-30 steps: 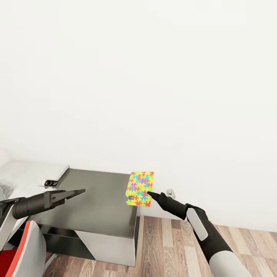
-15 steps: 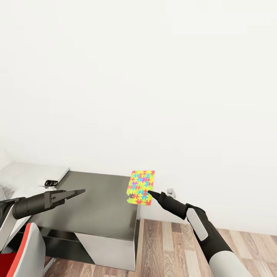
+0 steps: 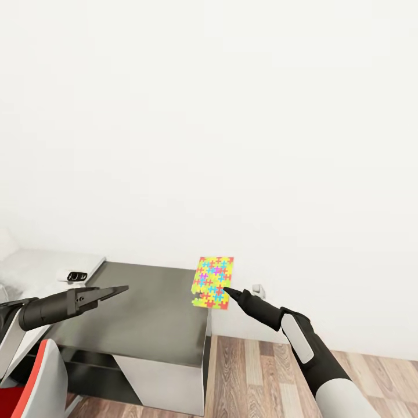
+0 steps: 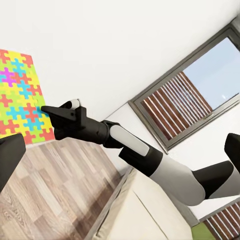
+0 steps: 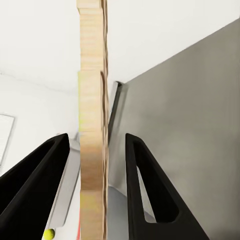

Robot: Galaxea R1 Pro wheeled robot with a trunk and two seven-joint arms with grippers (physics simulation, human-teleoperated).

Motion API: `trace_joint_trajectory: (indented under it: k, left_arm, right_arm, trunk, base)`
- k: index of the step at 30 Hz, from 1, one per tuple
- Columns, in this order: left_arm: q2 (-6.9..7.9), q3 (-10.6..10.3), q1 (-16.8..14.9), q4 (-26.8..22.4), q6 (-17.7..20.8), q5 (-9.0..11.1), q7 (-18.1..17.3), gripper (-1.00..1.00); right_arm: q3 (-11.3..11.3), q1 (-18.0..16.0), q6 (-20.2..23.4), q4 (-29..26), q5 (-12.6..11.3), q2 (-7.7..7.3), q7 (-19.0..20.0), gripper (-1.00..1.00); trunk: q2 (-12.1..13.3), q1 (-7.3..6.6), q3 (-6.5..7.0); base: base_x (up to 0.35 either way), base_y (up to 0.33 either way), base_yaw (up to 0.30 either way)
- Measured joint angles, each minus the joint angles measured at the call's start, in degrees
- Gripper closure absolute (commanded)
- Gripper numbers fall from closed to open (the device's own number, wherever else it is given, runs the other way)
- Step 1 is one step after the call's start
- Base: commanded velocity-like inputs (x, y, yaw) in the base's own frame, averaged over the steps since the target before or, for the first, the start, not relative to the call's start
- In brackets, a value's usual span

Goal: Put all the toys in the child's room - the three board games (two on the bed and one on the table), the two jigsaw puzzles on the table, and the tennis ball on the table - inside the toy box on the table in the child's room.

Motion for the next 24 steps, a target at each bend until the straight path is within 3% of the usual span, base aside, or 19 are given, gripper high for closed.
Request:
trace_joint_trajectory:
  k: [9,24]
  left_arm:
    - [0.00,0.0,0.0,0.0,0.0,0.0,0.0,-1.00]
    - [0.00,0.0,0.0,0.0,0.0,0.0,0.0,-1.00]
  right_arm:
    - [0.0,0.0,0.0,0.0,0.0,0.00,0.0,1.00]
    - [0.0,0.0,0.0,0.0,0.0,0.01,0.0,1.00]
  trunk:
    - [0.0,0.00,0.77]
    - [0.0,0.00,0.85]
  base:
    - [0.000,0.000,0.000]
    - [0.000,0.000,0.001]
